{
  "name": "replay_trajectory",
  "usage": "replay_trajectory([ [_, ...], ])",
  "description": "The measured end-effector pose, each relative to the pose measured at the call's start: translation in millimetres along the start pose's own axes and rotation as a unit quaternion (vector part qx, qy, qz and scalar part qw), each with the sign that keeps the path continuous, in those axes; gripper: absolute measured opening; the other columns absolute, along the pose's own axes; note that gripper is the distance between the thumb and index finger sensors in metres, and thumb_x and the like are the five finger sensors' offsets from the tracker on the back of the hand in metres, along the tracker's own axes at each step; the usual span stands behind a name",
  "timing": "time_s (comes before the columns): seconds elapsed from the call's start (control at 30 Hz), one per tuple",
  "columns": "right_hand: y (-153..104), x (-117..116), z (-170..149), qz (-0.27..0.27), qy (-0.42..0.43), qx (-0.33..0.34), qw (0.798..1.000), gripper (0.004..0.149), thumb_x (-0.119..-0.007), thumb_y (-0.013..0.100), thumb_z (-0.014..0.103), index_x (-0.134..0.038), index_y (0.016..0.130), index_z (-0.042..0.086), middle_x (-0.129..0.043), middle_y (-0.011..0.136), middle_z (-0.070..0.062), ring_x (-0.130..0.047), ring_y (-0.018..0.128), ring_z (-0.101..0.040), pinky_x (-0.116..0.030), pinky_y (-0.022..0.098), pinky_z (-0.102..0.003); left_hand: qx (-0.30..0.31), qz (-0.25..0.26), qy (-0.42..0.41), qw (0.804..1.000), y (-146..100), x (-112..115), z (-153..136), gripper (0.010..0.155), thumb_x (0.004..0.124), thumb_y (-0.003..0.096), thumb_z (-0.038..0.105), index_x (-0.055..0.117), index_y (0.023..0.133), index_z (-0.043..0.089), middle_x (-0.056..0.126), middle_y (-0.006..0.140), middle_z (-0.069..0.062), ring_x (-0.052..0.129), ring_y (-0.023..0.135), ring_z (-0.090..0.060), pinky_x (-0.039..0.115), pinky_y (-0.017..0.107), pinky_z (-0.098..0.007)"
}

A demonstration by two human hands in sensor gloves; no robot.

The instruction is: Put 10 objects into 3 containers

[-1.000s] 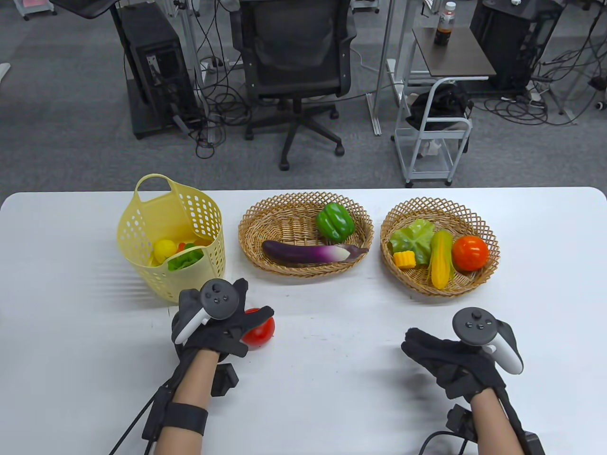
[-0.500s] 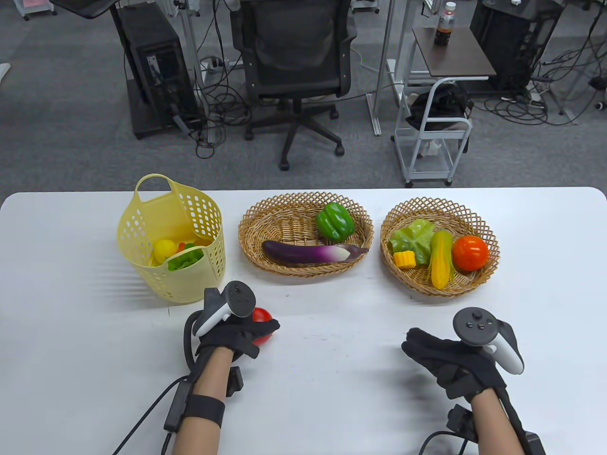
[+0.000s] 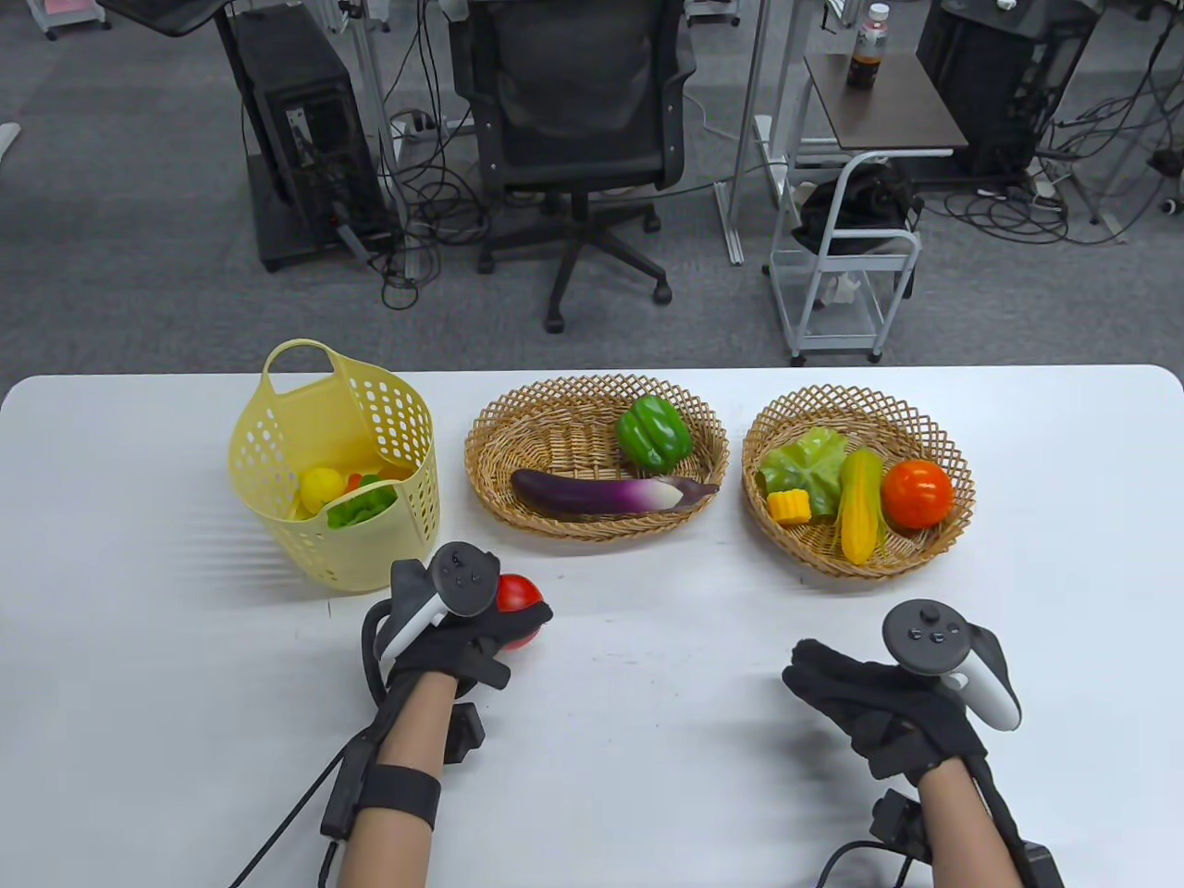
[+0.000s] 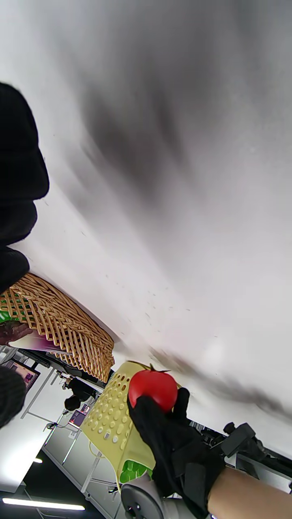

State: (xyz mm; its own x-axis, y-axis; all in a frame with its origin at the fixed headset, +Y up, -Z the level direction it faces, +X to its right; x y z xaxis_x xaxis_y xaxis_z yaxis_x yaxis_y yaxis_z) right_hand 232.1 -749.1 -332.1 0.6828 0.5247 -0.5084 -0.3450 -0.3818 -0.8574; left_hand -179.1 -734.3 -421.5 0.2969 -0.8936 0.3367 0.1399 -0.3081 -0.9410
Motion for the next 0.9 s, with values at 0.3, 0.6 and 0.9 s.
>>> replay_trajectory([
  [0.3,2,-2,-2,0.004,-0.005,-0.010,1.000,0.081,-0.056,0.061,0.057,-0.037,0.115,0.000,-0.041,0.116,-0.037,-0.055,0.095,-0.061,-0.056,0.065,-0.067,0.001,0.084,0.006,0.996,24,-61,52,0.095,0.054,0.0571,0.080,0.023,0.120,0.017,0.050,0.119,-0.014,0.079,0.102,-0.027,0.087,0.060,-0.018],
  [0.6,3,-6,-2,0.009,-0.017,-0.018,1.000,0.081,-0.056,0.061,0.057,-0.037,0.115,0.000,-0.041,0.116,-0.037,-0.055,0.094,-0.062,-0.056,0.065,-0.067,-0.020,0.100,0.010,0.995,74,-69,83,0.095,0.053,0.0587,0.079,0.020,0.120,0.015,0.048,0.120,-0.015,0.077,0.105,-0.029,0.088,0.058,-0.015],
  [0.9,6,-10,-2,0.016,-0.027,-0.024,0.999,0.081,-0.056,0.061,0.057,-0.037,0.115,0.000,-0.041,0.116,-0.037,-0.055,0.094,-0.062,-0.056,0.065,-0.067,-0.057,0.078,0.030,0.995,112,-50,78,0.094,0.049,0.0610,0.078,0.013,0.120,0.014,0.040,0.121,-0.017,0.072,0.108,-0.029,0.087,0.060,-0.018],
])
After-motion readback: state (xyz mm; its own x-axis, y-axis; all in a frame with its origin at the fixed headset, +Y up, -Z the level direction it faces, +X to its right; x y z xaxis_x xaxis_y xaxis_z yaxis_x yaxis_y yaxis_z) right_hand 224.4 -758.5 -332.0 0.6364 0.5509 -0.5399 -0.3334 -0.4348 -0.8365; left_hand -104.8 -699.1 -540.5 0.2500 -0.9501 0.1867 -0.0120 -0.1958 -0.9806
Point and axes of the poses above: the tracker on the back of each hand, its own z axis roughly to the thumb side, its own y axis roughly from the wrist to the fingertips, x = y × z, the point moved 3 cm from there along y, roughly from the wrist to the fingertips
